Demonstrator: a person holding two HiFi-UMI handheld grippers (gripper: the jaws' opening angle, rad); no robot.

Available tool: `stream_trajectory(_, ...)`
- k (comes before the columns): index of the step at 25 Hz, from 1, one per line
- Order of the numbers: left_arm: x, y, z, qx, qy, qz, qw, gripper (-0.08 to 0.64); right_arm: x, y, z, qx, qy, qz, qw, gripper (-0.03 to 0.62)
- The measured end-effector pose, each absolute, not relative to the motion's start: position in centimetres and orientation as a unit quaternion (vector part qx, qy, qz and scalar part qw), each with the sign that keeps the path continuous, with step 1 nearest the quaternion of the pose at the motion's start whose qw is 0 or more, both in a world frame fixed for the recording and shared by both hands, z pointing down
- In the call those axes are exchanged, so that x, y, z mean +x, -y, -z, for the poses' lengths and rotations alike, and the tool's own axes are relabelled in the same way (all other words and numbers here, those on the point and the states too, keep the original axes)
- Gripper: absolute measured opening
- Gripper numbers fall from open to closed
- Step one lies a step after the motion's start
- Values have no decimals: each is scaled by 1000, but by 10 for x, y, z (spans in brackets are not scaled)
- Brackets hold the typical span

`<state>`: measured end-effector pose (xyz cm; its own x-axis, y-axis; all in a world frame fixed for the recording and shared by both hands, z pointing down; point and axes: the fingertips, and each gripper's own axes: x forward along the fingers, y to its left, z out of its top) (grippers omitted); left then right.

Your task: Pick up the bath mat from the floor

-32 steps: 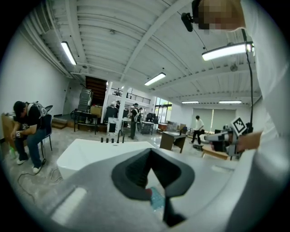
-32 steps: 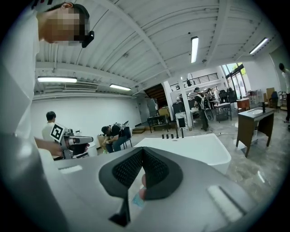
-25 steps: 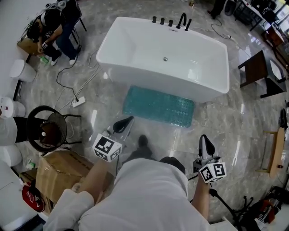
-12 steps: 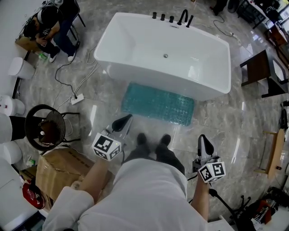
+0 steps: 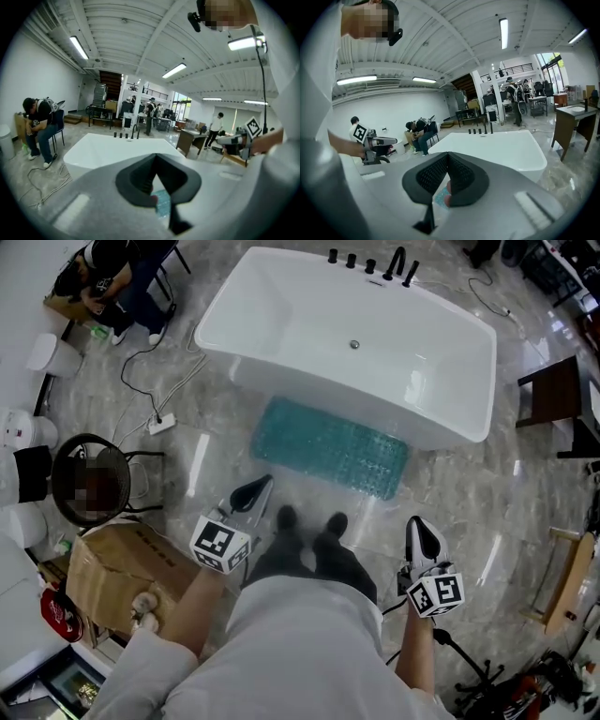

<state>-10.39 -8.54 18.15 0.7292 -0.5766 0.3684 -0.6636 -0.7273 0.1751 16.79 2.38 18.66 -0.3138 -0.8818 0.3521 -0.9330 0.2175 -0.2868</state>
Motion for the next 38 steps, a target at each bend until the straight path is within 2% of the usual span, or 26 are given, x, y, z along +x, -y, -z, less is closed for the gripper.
stream_trajectory(14,-58,125,-284,890,380,-189,164,2,232,27,-306,558,774,-285,92,5)
stream_trajectory(26,-80,172,-401,859,422,-214,198,3,233,66,-431,601,720,-335,86,6)
stream_trajectory(38,-97,213,-553,850,424,-230,210,3,229,97,-574,603,706,-354,113,6)
